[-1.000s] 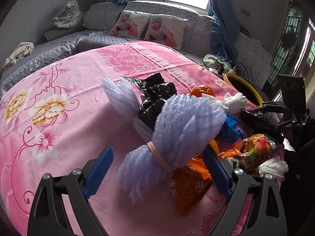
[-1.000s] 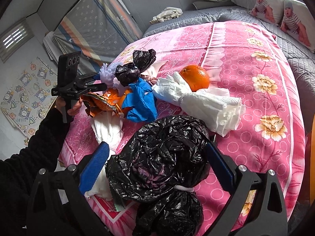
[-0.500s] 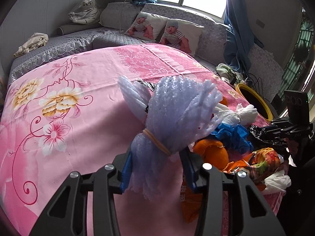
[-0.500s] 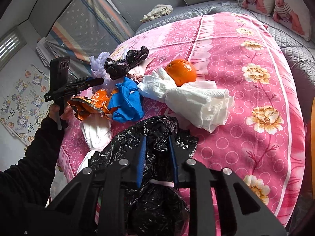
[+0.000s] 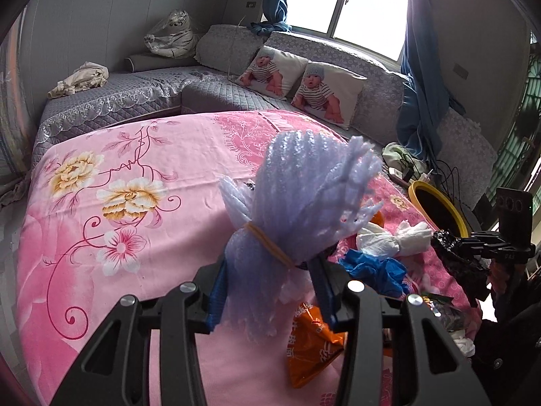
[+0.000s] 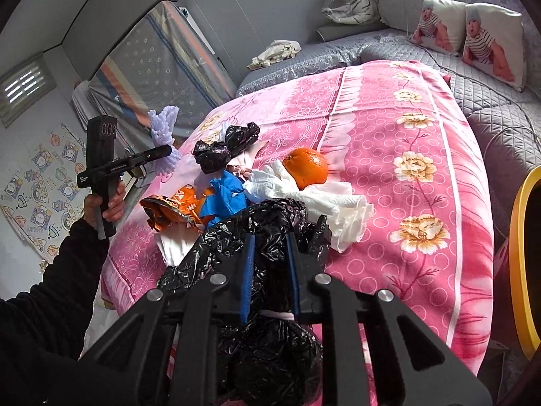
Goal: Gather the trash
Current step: 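Carry the mesh net and black bag to the yellow bin and release both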
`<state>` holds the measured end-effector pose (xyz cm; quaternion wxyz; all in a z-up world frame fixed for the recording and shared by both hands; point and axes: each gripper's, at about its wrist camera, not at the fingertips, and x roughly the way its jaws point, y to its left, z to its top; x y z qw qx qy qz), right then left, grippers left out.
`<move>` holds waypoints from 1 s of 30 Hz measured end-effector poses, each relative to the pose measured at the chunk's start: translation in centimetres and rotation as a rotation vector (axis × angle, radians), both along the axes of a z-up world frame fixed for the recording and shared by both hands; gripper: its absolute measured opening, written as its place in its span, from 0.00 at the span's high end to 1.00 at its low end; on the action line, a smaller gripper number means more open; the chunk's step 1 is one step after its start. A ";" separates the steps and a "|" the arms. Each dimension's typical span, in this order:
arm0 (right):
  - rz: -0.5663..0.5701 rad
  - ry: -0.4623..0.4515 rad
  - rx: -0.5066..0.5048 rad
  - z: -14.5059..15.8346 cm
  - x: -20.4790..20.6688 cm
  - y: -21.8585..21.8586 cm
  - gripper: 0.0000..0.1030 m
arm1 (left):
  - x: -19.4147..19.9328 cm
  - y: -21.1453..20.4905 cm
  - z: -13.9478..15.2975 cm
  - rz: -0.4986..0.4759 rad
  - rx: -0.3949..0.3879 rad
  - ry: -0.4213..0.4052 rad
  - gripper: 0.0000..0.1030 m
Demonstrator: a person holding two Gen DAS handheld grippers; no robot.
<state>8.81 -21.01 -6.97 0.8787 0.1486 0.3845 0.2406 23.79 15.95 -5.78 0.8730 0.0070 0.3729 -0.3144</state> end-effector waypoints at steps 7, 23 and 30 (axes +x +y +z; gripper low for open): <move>-0.045 -0.041 0.030 0.8 -1.0 -2.5 0.84 | 0.0 -2.4 1.8 -0.009 0.028 -0.017 0.59; -0.404 -0.169 0.074 3.2 -5.2 -14.3 0.84 | -0.1 -17.6 6.3 -0.083 -0.014 -0.052 0.59; -0.646 -0.196 0.079 3.2 -7.8 -20.6 0.84 | -0.7 -27.4 5.8 -0.162 -0.075 -0.002 0.59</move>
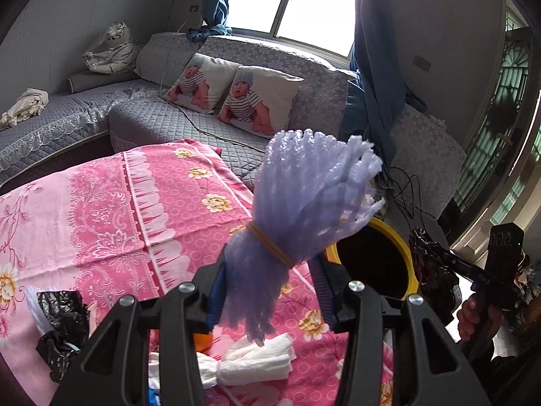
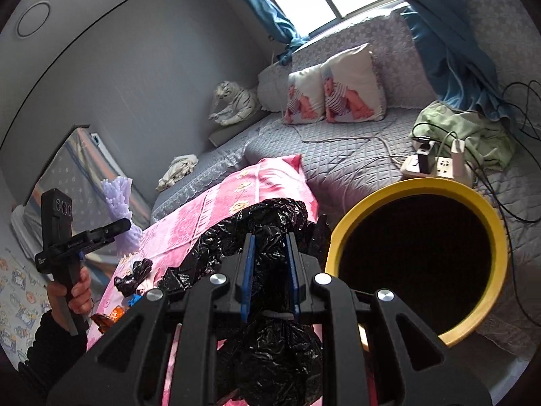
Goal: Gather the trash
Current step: 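Carry the mesh net and black bag to the yellow bin and release both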
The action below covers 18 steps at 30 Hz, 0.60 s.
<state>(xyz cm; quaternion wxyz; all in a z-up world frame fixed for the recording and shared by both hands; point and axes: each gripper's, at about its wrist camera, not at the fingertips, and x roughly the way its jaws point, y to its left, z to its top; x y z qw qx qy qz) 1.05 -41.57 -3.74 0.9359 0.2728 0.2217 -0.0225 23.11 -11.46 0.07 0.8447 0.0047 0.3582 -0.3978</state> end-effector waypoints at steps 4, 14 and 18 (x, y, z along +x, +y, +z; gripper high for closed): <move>-0.134 -0.007 -0.045 0.2 -1.3 -2.5 0.84 | -0.5 -5.0 -0.9 -0.051 -0.011 0.034 0.59; -0.359 0.050 -0.118 -1.8 -1.1 -7.8 0.83 | -1.9 -15.5 -4.5 -0.166 0.016 0.102 0.59; -0.385 0.079 -0.113 -3.0 -0.6 -9.0 0.83 | -2.0 -18.4 -5.7 -0.180 0.022 0.135 0.59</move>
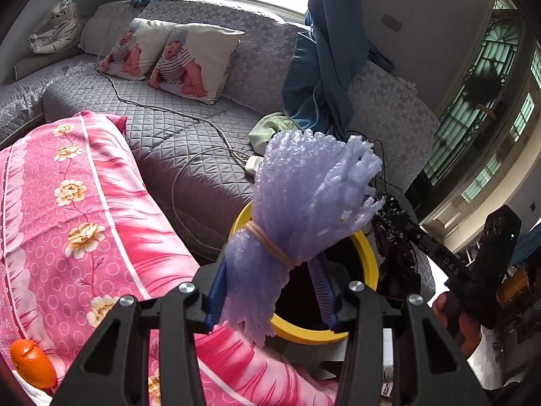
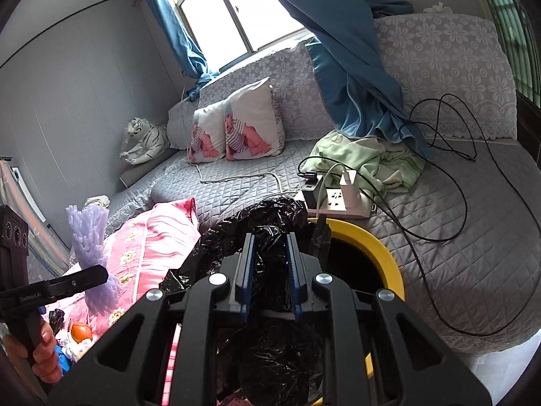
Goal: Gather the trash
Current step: 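Carry the mesh net and black bag to the yellow bin and release both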
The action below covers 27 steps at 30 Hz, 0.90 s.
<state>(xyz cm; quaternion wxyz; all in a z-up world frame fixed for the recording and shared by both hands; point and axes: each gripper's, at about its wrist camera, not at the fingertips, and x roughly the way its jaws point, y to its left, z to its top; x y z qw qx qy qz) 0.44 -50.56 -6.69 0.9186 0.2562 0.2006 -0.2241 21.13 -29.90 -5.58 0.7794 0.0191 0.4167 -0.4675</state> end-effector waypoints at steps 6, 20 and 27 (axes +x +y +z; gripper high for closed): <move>-0.032 0.059 0.005 -1.8 1.4 -1.8 0.83 | 0.1 -4.1 -1.9 -0.012 0.026 0.052 0.59; -0.075 0.115 0.033 -3.9 2.1 -4.6 0.80 | -0.1 -9.4 -4.3 -0.018 0.068 0.096 0.56; -0.116 0.092 0.025 -3.2 0.9 -4.8 0.53 | 0.6 -8.0 -4.2 0.030 0.045 0.119 0.38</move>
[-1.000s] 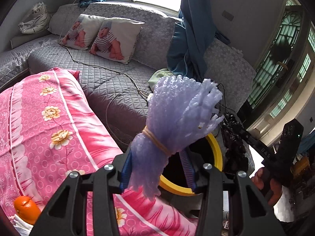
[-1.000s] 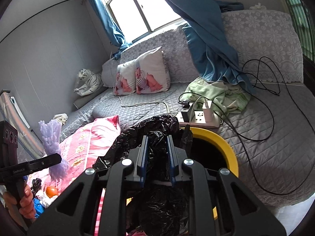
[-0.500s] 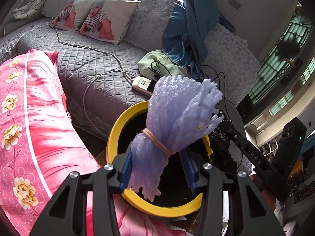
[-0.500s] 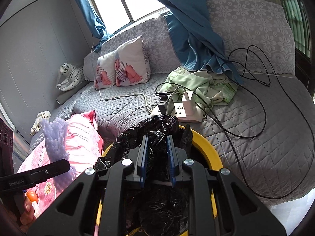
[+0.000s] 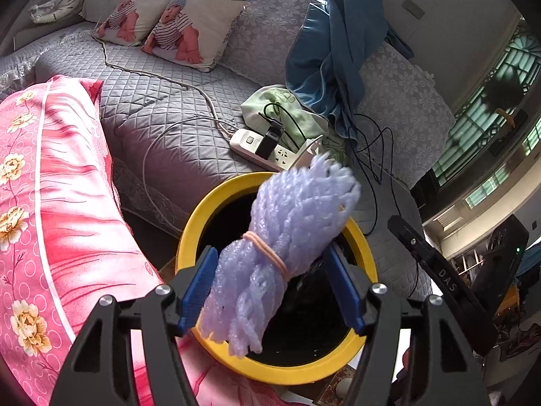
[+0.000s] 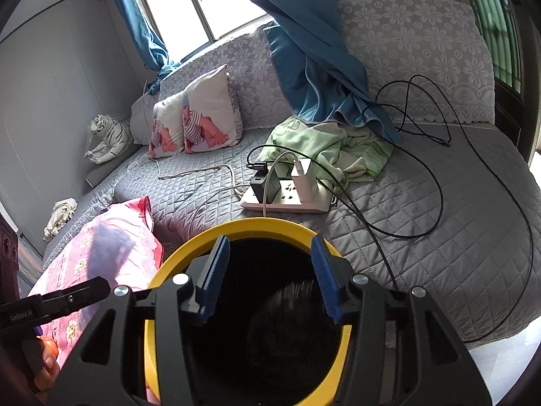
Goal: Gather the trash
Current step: 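Carry the mesh net and black bag to the yellow bin and release both, then move both tools back over the trash on the bed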
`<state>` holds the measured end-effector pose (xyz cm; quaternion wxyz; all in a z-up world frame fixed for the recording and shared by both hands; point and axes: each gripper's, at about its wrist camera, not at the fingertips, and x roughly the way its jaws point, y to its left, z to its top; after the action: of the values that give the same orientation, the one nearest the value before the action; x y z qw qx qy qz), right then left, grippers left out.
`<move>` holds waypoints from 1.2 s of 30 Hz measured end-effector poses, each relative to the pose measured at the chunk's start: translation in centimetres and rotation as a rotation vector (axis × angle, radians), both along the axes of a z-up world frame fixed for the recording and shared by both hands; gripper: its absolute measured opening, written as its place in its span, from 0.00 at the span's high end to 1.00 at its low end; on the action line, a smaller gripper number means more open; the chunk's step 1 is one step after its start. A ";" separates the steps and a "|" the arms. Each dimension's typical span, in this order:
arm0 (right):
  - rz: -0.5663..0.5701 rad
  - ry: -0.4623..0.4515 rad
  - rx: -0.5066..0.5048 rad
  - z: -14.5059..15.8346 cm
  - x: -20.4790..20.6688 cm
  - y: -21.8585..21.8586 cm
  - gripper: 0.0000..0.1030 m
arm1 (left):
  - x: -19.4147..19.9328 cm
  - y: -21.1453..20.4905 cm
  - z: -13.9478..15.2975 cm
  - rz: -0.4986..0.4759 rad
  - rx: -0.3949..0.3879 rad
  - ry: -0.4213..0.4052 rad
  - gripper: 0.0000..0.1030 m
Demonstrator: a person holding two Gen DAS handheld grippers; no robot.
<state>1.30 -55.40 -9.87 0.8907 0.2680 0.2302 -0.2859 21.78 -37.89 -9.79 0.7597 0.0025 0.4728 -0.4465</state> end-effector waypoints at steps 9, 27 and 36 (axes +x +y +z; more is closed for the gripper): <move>0.004 -0.040 -0.005 1.5 -1.5 0.8 0.53 | 1.0 1.9 1.3 0.066 -0.052 0.013 0.26; 0.297 -0.094 -0.093 5.9 1.0 10.6 0.45 | 4.6 20.3 12.9 0.353 -0.059 -0.230 0.22; 0.630 -0.099 -0.151 7.1 3.6 20.2 0.38 | 3.4 31.7 14.4 0.464 0.034 -0.321 0.15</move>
<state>4.92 -35.17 -2.79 0.9628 0.1306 0.2364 0.0009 25.18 -6.18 4.66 0.9066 -0.0224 0.3418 -0.2464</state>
